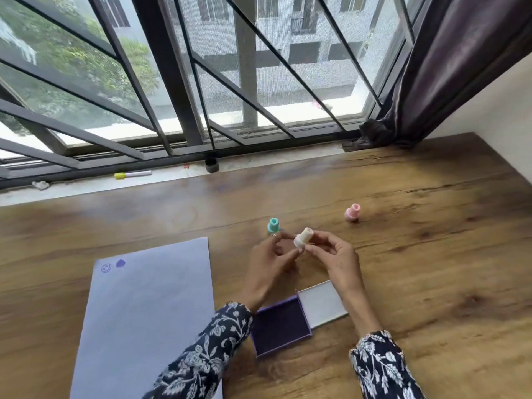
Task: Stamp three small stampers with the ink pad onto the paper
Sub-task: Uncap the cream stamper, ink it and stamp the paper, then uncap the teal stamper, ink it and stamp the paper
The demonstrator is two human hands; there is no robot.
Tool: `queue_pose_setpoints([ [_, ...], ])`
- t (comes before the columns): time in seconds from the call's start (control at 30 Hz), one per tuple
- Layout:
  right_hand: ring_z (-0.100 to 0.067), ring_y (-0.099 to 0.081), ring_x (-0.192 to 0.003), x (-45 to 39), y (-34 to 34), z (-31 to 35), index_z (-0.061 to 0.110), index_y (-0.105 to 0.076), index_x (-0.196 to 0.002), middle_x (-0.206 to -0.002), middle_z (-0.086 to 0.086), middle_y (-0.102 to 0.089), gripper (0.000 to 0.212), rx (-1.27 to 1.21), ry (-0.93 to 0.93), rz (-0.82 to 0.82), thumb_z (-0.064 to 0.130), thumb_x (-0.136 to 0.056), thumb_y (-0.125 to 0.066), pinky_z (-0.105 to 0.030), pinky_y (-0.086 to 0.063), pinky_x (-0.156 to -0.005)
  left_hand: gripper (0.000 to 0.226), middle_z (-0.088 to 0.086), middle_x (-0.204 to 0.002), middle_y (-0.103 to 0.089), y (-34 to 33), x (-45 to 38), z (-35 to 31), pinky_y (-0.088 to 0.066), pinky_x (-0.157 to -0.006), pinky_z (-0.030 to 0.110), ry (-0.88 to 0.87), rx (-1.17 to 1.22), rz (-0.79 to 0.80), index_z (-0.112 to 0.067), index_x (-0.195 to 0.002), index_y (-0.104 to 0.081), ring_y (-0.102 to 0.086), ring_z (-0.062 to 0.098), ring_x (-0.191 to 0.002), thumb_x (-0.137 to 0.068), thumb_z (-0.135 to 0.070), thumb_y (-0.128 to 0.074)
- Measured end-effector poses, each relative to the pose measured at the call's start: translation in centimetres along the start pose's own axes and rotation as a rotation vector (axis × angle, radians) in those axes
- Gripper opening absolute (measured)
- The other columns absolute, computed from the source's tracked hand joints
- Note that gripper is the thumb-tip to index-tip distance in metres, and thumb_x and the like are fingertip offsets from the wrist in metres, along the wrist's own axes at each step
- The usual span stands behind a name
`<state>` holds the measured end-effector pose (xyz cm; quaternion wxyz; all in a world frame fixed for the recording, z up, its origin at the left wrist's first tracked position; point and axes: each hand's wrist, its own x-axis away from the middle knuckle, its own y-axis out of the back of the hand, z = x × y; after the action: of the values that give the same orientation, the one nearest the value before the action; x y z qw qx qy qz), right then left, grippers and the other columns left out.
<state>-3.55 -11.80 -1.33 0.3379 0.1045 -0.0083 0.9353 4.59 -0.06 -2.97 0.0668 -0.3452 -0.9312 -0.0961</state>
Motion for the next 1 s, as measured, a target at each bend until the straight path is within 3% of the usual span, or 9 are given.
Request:
queue_pose_setpoints([
  [0.17,-0.009,-0.067,-0.082,-3.4,1.3,-0.3,0.017,-0.069,-0.091,-0.093,-0.007,-0.072,0.023,0.273,0.112,-0.108,0.001,-0.074,-0.069,-0.015,-0.050,-0.079,0.022,0.009,-0.083,-0.073,-2.6,-2.7,-0.7,-0.054,-0.072,0.041,-0.148,-0.492,-0.114,-0.026,-0.105,-0.058,-0.067,0.025,-0.078,-0.087,-0.039,-0.054],
  [0.33,-0.019,-0.069,-0.085,-5.4,1.3,-1.1,0.010,-0.069,-0.093,-0.092,-0.010,-0.074,0.019,0.318,0.067,-0.186,0.001,-0.076,-0.066,-0.044,-0.055,-0.085,0.025,0.011,-0.096,-0.071,-4.3,-4.7,-1.0,-0.051,-0.073,0.039,-0.168,-0.611,-0.176,-0.017,-0.102,-0.058,-0.065,0.029,-0.090,-0.091,-0.037,-0.047],
  [0.47,-0.016,-0.069,-0.077,-5.4,1.1,-1.3,0.016,-0.069,-0.087,-0.089,-0.009,-0.074,0.017,0.312,0.051,-0.252,0.005,-0.074,-0.071,-0.037,-0.057,-0.078,0.028,0.014,-0.101,-0.069,-4.3,-4.6,-1.3,-0.051,-0.078,0.042,-0.154,-0.631,-0.151,-0.012,-0.108,-0.055,-0.062,0.031,-0.095,-0.091,-0.033,-0.048],
  [0.53,-0.011,-0.067,-0.068,-4.5,1.1,-1.6,0.021,-0.067,-0.080,-0.083,-0.006,-0.074,0.017,0.303,0.057,-0.295,0.007,-0.073,-0.073,-0.026,-0.057,-0.068,0.026,0.012,-0.094,-0.069,-3.4,-3.5,-1.4,-0.053,-0.077,0.042,-0.155,-0.619,-0.126,-0.014,-0.106,-0.056,-0.064,0.028,-0.089,-0.089,-0.033,-0.051],
  [0.67,-0.012,-0.065,-0.064,-2.6,-0.3,-2.4,0.020,-0.067,-0.074,-0.073,-0.001,-0.070,0.012,0.348,0.064,-0.240,0.009,-0.073,-0.073,-0.014,-0.051,-0.061,0.027,-0.005,-0.047,-0.060,0.3,-0.1,-0.4,-0.053,-0.048,0.029,-0.068,-0.421,-0.110,-0.026,-0.069,-0.057,-0.059,0.006,-0.041,-0.081,-0.051,-0.054],
  [0.77,-0.010,-0.062,-0.065,-2.8,-2.3,-2.2,0.014,-0.069,-0.081,-0.078,0.000,-0.070,0.012,0.440,0.083,-0.172,0.009,-0.072,-0.073,-0.002,-0.041,-0.060,0.020,-0.001,-0.050,-0.060,3.2,0.0,1.0,-0.050,-0.048,0.034,0.046,-0.315,-0.258,-0.027,-0.069,-0.057,-0.056,0.009,-0.042,-0.084,-0.040,-0.056],
  [0.83,-0.013,-0.059,-0.065,-3.2,-3.6,-1.7,0.011,-0.068,-0.086,-0.082,-0.004,-0.070,0.016,0.507,0.137,-0.126,0.006,-0.071,-0.072,-0.005,-0.040,-0.060,0.005,-0.002,-0.055,-0.061,4.5,-1.1,1.2,-0.051,-0.049,0.033,0.051,-0.301,-0.298,-0.026,-0.086,-0.061,-0.055,0.008,-0.042,-0.087,-0.025,-0.057],
  [0.9,-0.017,-0.060,-0.068,-3.6,-4.7,-1.3,0.010,-0.067,-0.090,-0.085,-0.009,-0.071,0.018,0.568,0.180,-0.092,0.005,-0.073,-0.070,-0.016,-0.044,-0.066,0.014,-0.004,-0.055,-0.060,4.9,-2.1,1.2,-0.054,-0.050,0.033,0.032,-0.332,-0.268,-0.026,-0.096,-0.063,-0.054,0.007,-0.041,-0.086,-0.019,-0.056],
  [1.0,-0.022,-0.065,-0.076,-3.9,-5.7,-0.8,0.013,-0.065,-0.099,-0.090,-0.010,-0.070,0.027,0.611,0.217,-0.050,0.003,-0.074,-0.067,-0.026,-0.048,-0.073,0.016,-0.005,-0.048,-0.059,4.7,-2.8,0.9,-0.050,-0.045,0.022,0.045,-0.294,-0.204,-0.025,-0.090,-0.067,-0.052,0.006,-0.038,-0.084,-0.016,-0.056],
])
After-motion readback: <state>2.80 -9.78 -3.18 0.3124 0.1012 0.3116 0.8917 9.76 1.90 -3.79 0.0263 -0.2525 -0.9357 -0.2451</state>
